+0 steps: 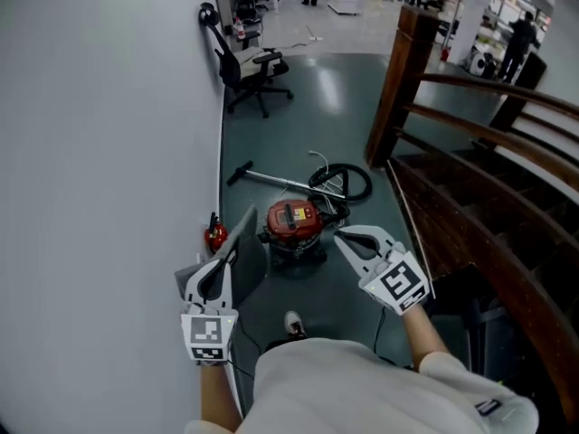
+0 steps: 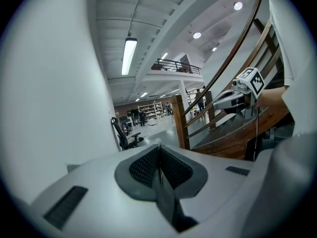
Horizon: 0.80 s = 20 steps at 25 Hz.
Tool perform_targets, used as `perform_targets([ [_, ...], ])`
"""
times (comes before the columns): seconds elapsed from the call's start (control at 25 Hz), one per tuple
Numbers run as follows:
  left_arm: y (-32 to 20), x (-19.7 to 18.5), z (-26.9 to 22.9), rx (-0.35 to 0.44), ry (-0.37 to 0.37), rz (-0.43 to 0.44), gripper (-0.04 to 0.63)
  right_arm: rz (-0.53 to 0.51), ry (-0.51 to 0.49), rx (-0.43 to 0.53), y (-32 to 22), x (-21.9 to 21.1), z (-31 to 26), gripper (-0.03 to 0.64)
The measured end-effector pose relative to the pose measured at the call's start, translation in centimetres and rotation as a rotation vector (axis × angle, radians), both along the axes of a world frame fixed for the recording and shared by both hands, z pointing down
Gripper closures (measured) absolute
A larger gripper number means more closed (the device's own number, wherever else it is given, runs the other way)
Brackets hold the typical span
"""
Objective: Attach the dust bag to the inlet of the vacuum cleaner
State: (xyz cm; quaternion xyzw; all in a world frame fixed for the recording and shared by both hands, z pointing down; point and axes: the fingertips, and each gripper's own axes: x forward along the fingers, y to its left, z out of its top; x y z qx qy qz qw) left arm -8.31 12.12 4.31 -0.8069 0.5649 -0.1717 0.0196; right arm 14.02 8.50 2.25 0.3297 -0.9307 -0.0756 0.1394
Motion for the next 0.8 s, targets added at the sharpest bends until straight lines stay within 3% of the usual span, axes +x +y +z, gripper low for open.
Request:
perform_targets([
  [0.44, -6.5, -3.2, 1.2, -0.017, 0.038, 0.014, 0.578, 0.012, 0.042, -0.02, -5.6, -3.8, 1.6, 0.589],
  [0.8, -9.8, -3.4, 2.4, -0.03, 0.055, 0.003, 0.578, 0.052, -0.002, -0.052, -8.8, -3.3, 2.3, 0.588],
])
